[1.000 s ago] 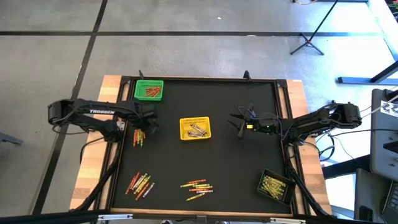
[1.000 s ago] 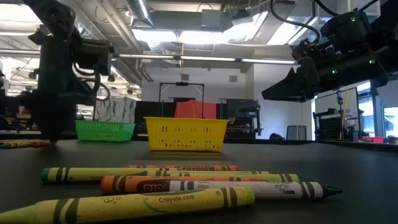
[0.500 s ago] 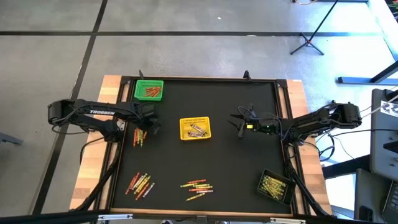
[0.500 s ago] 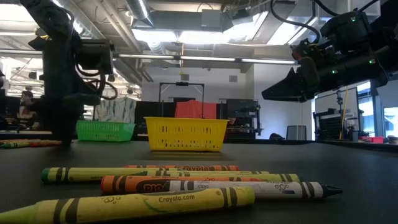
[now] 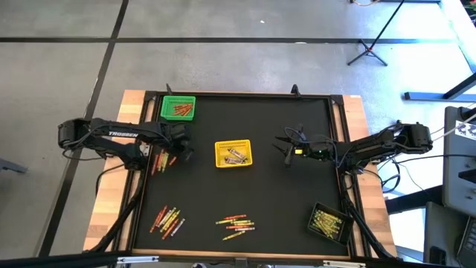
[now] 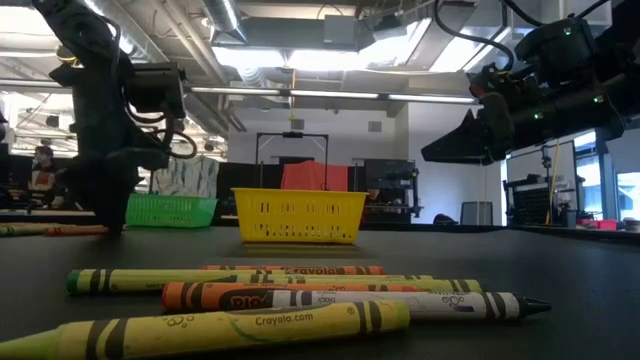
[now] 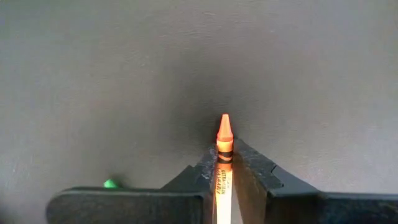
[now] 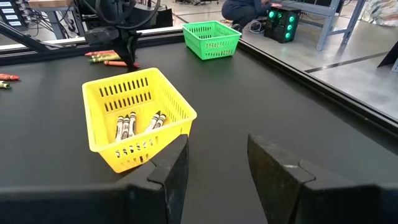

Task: Sort crayons
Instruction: Put the orange crayon into the green bin, then put the green crayon into the black bin

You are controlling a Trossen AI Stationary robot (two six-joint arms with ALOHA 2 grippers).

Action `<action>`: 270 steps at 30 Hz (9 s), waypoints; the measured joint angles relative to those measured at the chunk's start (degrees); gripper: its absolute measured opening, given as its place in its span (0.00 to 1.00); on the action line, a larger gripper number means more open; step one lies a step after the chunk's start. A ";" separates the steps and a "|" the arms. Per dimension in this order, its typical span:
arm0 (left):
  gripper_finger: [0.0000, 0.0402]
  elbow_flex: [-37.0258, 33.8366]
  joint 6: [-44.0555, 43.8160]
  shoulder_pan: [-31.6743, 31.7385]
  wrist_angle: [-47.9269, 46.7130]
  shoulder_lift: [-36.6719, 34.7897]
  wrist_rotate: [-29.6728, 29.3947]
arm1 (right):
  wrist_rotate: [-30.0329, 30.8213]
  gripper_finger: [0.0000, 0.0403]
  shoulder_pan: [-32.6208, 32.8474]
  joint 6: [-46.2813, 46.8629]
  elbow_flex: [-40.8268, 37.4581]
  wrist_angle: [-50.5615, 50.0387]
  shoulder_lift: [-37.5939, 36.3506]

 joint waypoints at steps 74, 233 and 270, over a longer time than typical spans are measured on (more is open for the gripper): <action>0.05 6.86 61.74 33.59 34.69 12.81 -17.48 | 0.00 0.40 0.00 0.00 0.00 -0.85 -0.02; 0.05 3.25 45.30 -18.29 100.41 23.31 -1.42 | -28.06 0.64 0.07 -5.88 30.77 3.00 26.87; 0.26 3.45 46.86 -21.93 94.78 23.19 0.43 | -10.81 0.09 10.80 -1.28 36.72 -45.92 11.17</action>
